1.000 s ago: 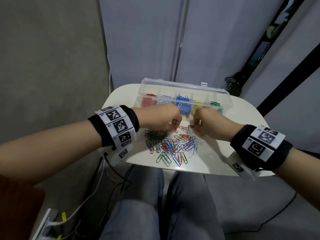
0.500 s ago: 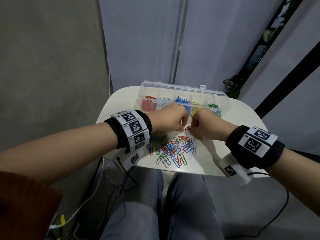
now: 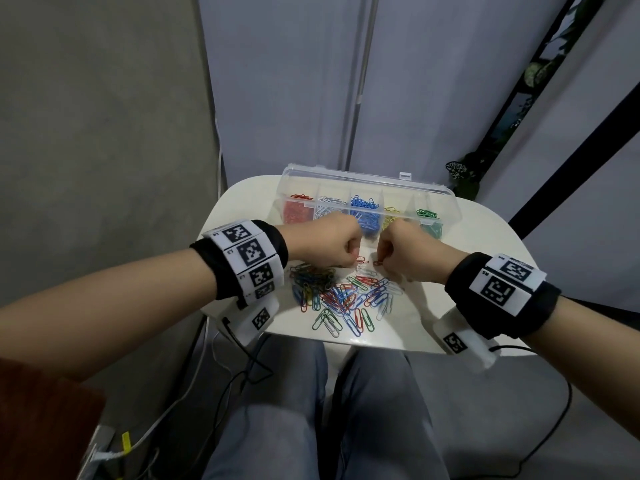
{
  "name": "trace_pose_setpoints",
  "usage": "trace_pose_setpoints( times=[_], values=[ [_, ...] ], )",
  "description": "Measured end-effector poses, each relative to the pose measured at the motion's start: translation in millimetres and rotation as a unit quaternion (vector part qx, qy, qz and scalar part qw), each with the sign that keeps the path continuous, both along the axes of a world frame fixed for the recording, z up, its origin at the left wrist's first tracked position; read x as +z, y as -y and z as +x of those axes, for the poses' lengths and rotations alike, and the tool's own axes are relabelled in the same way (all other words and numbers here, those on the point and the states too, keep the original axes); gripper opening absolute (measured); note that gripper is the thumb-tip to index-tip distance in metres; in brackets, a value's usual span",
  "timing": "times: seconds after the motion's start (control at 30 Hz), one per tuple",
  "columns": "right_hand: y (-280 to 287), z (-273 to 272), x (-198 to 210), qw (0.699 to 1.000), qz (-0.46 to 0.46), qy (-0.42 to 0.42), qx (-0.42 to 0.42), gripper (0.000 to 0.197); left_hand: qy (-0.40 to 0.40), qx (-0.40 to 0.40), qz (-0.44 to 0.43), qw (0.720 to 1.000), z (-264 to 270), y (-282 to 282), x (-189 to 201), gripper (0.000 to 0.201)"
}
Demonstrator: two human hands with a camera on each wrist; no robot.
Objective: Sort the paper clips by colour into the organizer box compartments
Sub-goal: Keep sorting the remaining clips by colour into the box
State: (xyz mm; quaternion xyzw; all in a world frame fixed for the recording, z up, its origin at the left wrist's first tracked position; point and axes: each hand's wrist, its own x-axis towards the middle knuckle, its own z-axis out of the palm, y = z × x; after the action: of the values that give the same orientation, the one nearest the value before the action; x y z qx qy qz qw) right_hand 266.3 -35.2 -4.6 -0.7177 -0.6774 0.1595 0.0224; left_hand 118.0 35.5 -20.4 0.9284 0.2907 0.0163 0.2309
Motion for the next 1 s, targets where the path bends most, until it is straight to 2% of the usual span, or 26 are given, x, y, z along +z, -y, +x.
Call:
trace_pose_setpoints(
  times=[0.1, 0.27, 0.4, 0.5, 0.6, 0.7, 0.83, 0.93, 1.0],
  values=[
    [0.7, -2.0, -1.1, 0.999, 0.012, 0.028, 0.019, 0.01, 0.038, 0.03, -0.046, 0.998, -7.2, -5.3, 2.8, 0.004],
    [-0.6, -0.7, -2.9, 0.998, 0.032, 0.035, 0.041, 0.008, 0.113, 0.087, -0.133, 0.981, -20.0, -14.4, 8.7, 0.016],
    [-0.7, 1.1, -2.3, 0.999, 0.03, 0.017, 0.035, 0.014, 0.124, 0.079, -0.038, 0.988, -26.3, -14.2, 18.2, 0.007],
    [0.4, 2.1, -4.1, 0.999, 0.02, 0.011, 0.033, 0.013, 0.169, 0.089, 0.018, 0.981, -33.1, -17.0, 32.9, 0.007],
    [0.5, 2.4, -4.0, 1.0, 0.014, 0.0, 0.022, 0.014, 0.213, 0.192, 0.055, 0.956, -45.1, -37.7, 45.1, 0.01],
    [-0.9, 2.1, -4.1, 1.0, 0.012, -0.011, 0.014, 0.014, 0.18, 0.264, 0.092, 0.943, -55.3, -55.8, 48.0, 0.01],
    [1.8, -0.2, -2.3, 0.999, -0.005, -0.02, 0.027, 0.013, 0.133, 0.271, 0.101, 0.948, -57.6, -62.6, 37.4, 0.018],
    [5.5, 2.9, 5.0, 0.999, -0.002, -0.048, 0.023, 0.006, 0.144, 0.262, 0.112, 0.948, -58.0, -61.7, 29.5, 0.029],
    [7.2, 7.0, 9.6, 0.995, 0.011, -0.098, 0.02, 0.003, 0.164, 0.236, 0.138, 0.948, -57.6, -56.8, 27.5, 0.03]
  ],
)
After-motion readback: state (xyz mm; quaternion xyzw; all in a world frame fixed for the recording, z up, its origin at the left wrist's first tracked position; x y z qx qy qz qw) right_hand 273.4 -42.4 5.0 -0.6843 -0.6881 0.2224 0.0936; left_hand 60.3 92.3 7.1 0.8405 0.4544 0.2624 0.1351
